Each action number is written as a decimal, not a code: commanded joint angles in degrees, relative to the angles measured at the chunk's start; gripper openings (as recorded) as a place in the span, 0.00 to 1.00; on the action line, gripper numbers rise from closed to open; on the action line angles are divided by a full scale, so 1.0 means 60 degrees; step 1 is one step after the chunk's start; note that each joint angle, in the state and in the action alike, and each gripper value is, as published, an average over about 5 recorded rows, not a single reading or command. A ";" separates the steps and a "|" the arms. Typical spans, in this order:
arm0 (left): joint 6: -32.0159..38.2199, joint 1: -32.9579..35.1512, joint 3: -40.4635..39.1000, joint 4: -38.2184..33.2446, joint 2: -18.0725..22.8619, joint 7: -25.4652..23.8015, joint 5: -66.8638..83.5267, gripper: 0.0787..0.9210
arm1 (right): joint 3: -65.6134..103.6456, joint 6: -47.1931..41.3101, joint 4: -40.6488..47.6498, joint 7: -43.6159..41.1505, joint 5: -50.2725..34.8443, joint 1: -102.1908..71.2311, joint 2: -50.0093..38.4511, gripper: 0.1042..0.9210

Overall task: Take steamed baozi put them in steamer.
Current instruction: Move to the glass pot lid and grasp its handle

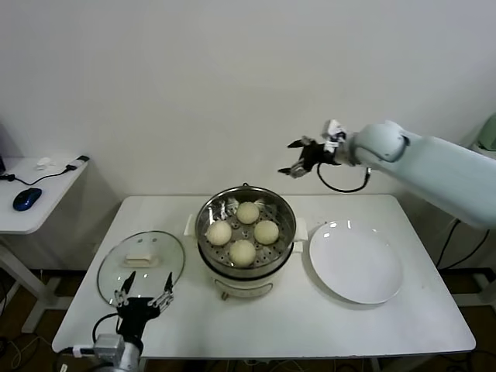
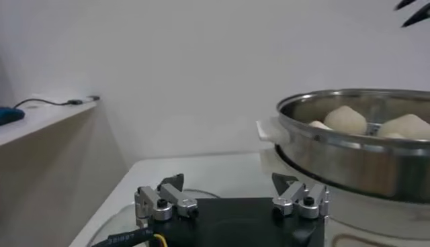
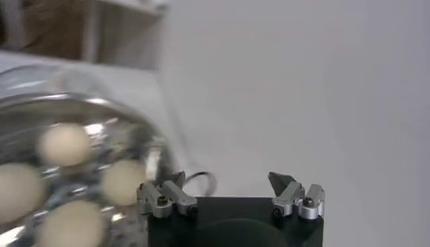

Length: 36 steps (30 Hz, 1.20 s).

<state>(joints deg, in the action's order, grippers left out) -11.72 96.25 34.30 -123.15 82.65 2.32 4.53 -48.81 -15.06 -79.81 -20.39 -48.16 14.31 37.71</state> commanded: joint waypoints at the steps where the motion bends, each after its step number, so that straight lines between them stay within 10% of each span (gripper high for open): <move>1: 0.0443 -0.0664 0.0246 0.0396 -0.0175 -0.0024 -0.0033 0.88 | 1.0149 0.1085 -0.1020 0.2197 0.1480 -0.9433 -0.2047 0.88; 12: 0.1851 -0.0556 0.0214 0.1182 -0.0392 0.0521 -0.2575 0.88 | 1.4542 0.4049 -0.0281 0.1349 0.2544 -1.4704 0.1373 0.88; 25: 0.4291 -0.0745 0.0481 0.3144 -0.0469 0.3139 -0.7892 0.88 | 1.3977 0.6045 0.0213 0.1472 0.3614 -1.5192 0.4193 0.88; 36: 0.2606 -0.1132 0.0436 0.4546 -0.1518 0.3410 -1.3040 0.88 | 1.3658 0.5602 -0.0948 0.1765 0.4425 -1.5594 0.5292 0.88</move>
<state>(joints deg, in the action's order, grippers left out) 7.04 91.89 36.57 -104.94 77.71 17.71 -41.88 29.80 16.57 -81.59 -10.78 -25.94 -73.48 61.82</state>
